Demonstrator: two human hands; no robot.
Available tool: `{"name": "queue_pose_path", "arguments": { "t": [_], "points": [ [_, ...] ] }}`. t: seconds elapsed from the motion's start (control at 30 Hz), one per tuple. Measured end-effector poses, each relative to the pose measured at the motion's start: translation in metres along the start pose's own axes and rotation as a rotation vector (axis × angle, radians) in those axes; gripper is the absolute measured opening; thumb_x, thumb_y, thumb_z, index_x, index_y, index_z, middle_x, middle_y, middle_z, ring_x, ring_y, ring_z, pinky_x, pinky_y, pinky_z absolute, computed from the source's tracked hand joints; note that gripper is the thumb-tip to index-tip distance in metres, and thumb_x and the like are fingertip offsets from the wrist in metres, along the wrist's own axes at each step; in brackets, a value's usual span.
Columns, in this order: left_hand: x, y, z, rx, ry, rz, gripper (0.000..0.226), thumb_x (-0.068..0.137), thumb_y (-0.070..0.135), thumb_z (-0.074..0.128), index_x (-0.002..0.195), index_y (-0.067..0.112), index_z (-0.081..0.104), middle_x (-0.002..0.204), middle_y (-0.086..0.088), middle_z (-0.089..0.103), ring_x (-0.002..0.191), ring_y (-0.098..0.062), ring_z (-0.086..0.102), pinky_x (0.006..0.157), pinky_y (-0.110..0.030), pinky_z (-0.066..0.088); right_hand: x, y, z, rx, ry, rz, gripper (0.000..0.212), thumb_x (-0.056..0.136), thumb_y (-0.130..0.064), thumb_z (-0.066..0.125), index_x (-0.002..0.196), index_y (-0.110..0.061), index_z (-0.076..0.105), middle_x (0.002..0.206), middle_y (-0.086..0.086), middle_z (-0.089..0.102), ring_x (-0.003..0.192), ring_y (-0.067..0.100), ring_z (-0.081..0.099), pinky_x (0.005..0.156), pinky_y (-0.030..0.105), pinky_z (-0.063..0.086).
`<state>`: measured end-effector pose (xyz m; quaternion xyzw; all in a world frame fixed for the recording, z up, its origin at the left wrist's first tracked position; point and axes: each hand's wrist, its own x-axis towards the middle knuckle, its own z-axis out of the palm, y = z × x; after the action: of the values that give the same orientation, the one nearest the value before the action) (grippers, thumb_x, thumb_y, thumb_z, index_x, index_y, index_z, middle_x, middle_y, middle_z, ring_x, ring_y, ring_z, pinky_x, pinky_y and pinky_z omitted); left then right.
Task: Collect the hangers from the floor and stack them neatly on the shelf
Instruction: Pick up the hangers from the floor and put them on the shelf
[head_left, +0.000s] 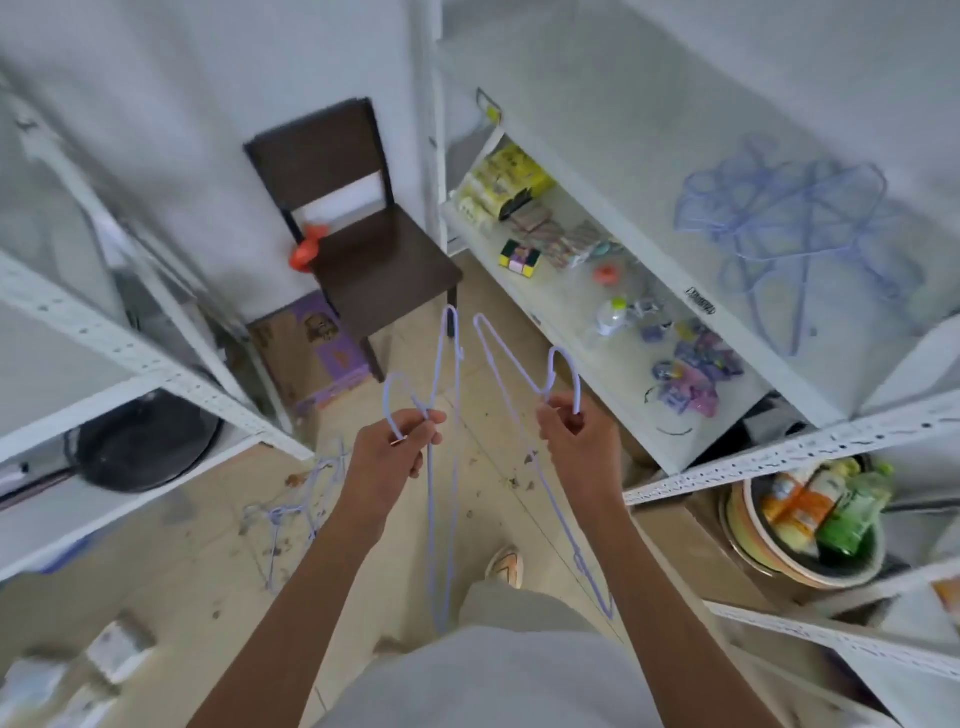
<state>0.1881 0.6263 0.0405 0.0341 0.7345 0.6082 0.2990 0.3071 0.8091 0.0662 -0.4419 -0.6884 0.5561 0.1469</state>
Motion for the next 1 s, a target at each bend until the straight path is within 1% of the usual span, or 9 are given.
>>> {"name": "queue_pose_path", "arguments": {
  "t": [0.13, 0.3, 0.4, 0.5, 0.6, 0.77, 0.83, 0.93, 1.0],
  "points": [
    [0.034, 0.040, 0.034, 0.036, -0.018, 0.067, 0.024, 0.100, 0.004, 0.059, 0.095, 0.016, 0.079, 0.078, 0.006, 0.073, 0.053, -0.011, 0.047, 0.053, -0.022, 0.042, 0.039, -0.012, -0.016, 0.063, 0.071, -0.029, 0.005, 0.093, -0.018, 0.070, 0.090, -0.021, 0.072, 0.071, 0.008, 0.068, 0.059, 0.012, 0.056, 0.053, 0.020, 0.046],
    [0.069, 0.099, 0.076, 0.065, -0.126, 0.133, 0.030, 0.099, 0.009, 0.062, 0.086, 0.029, 0.081, 0.080, -0.002, 0.073, 0.055, -0.008, 0.047, 0.055, -0.021, 0.045, 0.078, -0.032, -0.036, 0.127, 0.153, 0.002, 0.003, 0.092, -0.019, 0.069, 0.092, -0.021, 0.071, 0.073, 0.003, 0.072, 0.068, 0.023, 0.066, 0.065, 0.036, 0.056],
    [0.099, 0.130, 0.102, 0.085, -0.222, 0.166, 0.029, 0.098, 0.009, 0.064, 0.085, 0.029, 0.081, 0.075, -0.001, 0.071, 0.054, -0.010, 0.046, 0.055, -0.022, 0.044, 0.100, -0.045, -0.047, 0.200, 0.203, 0.011, 0.006, 0.093, -0.012, 0.068, 0.089, -0.017, 0.070, 0.069, 0.002, 0.070, 0.063, 0.013, 0.063, 0.061, 0.022, 0.051],
    [0.137, 0.157, 0.124, 0.119, -0.319, 0.209, 0.015, 0.096, 0.010, 0.067, 0.089, 0.016, 0.080, 0.070, -0.007, 0.067, 0.054, -0.015, 0.044, 0.054, -0.027, 0.041, 0.121, -0.064, -0.053, 0.219, 0.265, -0.003, 0.011, 0.097, -0.013, 0.067, 0.086, -0.014, 0.067, 0.063, 0.001, 0.066, 0.057, 0.011, 0.059, 0.058, 0.017, 0.048],
    [0.176, 0.181, 0.141, 0.118, -0.380, 0.223, 0.024, 0.097, 0.006, 0.066, 0.088, 0.023, 0.081, 0.067, -0.005, 0.067, 0.055, -0.019, 0.042, 0.053, -0.029, 0.037, 0.137, -0.081, -0.057, 0.219, 0.364, 0.011, 0.015, 0.096, -0.016, 0.069, 0.082, -0.015, 0.065, 0.064, 0.010, 0.064, 0.057, 0.014, 0.057, 0.059, 0.025, 0.047],
    [0.219, 0.215, 0.168, 0.185, -0.516, 0.251, 0.022, 0.098, 0.007, 0.064, 0.091, 0.021, 0.080, 0.065, 0.010, 0.068, 0.053, -0.005, 0.049, 0.055, -0.020, 0.042, 0.161, -0.103, -0.073, 0.215, 0.558, 0.002, 0.020, 0.094, -0.022, 0.070, 0.076, -0.025, 0.061, 0.069, 0.009, 0.063, 0.067, 0.032, 0.063, 0.059, 0.048, 0.052],
    [0.225, 0.230, 0.181, 0.204, -0.625, 0.294, 0.020, 0.097, 0.007, 0.064, 0.092, 0.019, 0.079, 0.067, 0.009, 0.071, 0.053, 0.001, 0.054, 0.054, -0.013, 0.044, 0.171, -0.105, -0.086, 0.275, 0.676, -0.033, 0.022, 0.097, -0.017, 0.069, 0.077, -0.022, 0.062, 0.074, 0.004, 0.070, 0.071, 0.023, 0.068, 0.057, 0.043, 0.053],
    [0.238, 0.245, 0.204, 0.251, -0.734, 0.328, 0.017, 0.095, 0.006, 0.067, 0.090, 0.017, 0.079, 0.073, 0.006, 0.076, 0.060, 0.003, 0.063, 0.058, -0.008, 0.046, 0.187, -0.102, -0.110, 0.471, 0.828, -0.019, 0.021, 0.101, -0.008, 0.062, 0.085, 0.001, 0.050, 0.096, 0.008, 0.079, 0.077, 0.020, 0.071, 0.055, 0.031, 0.051],
    [0.248, 0.248, 0.221, 0.285, -0.758, 0.339, 0.020, 0.094, 0.005, 0.069, 0.087, 0.020, 0.080, 0.076, -0.002, 0.076, 0.067, -0.003, 0.066, 0.062, -0.013, 0.049, 0.198, -0.097, -0.127, 0.598, 0.894, -0.006, 0.017, 0.104, -0.008, 0.055, 0.088, -0.006, 0.048, 0.104, 0.012, 0.079, 0.076, 0.022, 0.070, 0.055, 0.030, 0.050]
  ]
}}
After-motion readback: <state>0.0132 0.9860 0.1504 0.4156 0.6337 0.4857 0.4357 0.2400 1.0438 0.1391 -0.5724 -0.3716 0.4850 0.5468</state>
